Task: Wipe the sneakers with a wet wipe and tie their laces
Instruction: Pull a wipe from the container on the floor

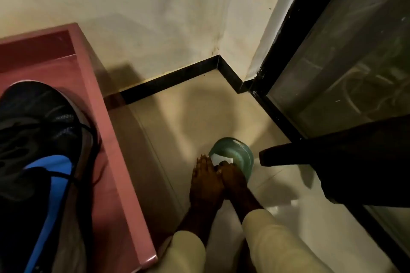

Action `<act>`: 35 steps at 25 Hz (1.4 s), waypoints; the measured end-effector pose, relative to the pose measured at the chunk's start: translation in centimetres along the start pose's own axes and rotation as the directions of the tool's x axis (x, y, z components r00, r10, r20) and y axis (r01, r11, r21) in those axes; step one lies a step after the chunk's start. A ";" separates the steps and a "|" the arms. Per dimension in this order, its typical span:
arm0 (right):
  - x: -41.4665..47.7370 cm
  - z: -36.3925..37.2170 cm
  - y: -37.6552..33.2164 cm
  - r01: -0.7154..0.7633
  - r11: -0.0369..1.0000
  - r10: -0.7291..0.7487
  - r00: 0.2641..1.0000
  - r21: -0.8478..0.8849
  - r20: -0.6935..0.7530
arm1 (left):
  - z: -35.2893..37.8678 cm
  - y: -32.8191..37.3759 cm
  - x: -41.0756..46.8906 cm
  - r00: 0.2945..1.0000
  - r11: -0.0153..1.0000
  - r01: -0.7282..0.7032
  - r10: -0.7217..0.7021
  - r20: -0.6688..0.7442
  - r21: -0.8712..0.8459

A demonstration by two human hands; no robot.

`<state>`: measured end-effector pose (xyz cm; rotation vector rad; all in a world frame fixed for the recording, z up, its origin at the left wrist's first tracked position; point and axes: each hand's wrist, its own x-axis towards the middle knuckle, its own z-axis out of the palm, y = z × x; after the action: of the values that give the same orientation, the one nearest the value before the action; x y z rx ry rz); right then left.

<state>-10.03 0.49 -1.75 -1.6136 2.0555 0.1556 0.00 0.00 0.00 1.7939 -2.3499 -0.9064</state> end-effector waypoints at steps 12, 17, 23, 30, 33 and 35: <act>-0.6 -2.7 0.3 -0.228 0.882 0.256 0.967 0.411 -0.012 | -2.5 1.3 -0.6 1.000 0.999 -0.007 0.006 0.022 0.040; -2.3 -7.1 -0.5 -0.207 0.779 0.333 0.936 0.592 -0.111 | -5.0 3.3 -1.3 1.000 0.999 -0.009 0.009 0.018 0.036; -6.9 -13.5 -2.6 -0.168 0.757 0.323 0.936 0.632 -0.137 | -12.8 7.8 -4.5 0.995 0.998 -0.057 0.058 -0.076 0.003; -13.8 -19.4 -6.8 -0.091 0.637 0.343 0.923 0.766 -0.176 | -22.1 10.9 -10.1 0.960 0.968 -0.193 0.220 -0.174 0.160; -16.5 -22.1 -9.2 -0.014 0.582 0.351 0.906 0.813 -0.236 | -25.5 10.6 -12.0 0.934 0.949 -0.217 0.270 -0.235 0.227; -18.0 -23.9 -11.3 0.063 0.632 0.311 0.892 0.772 -0.327 | -28.2 9.9 -13.4 0.923 0.941 -0.212 0.282 -0.263 0.265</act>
<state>-4.38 3.57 29.62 -0.9814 2.0843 -1.0146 6.46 1.76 32.07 1.5160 -2.4825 -0.3144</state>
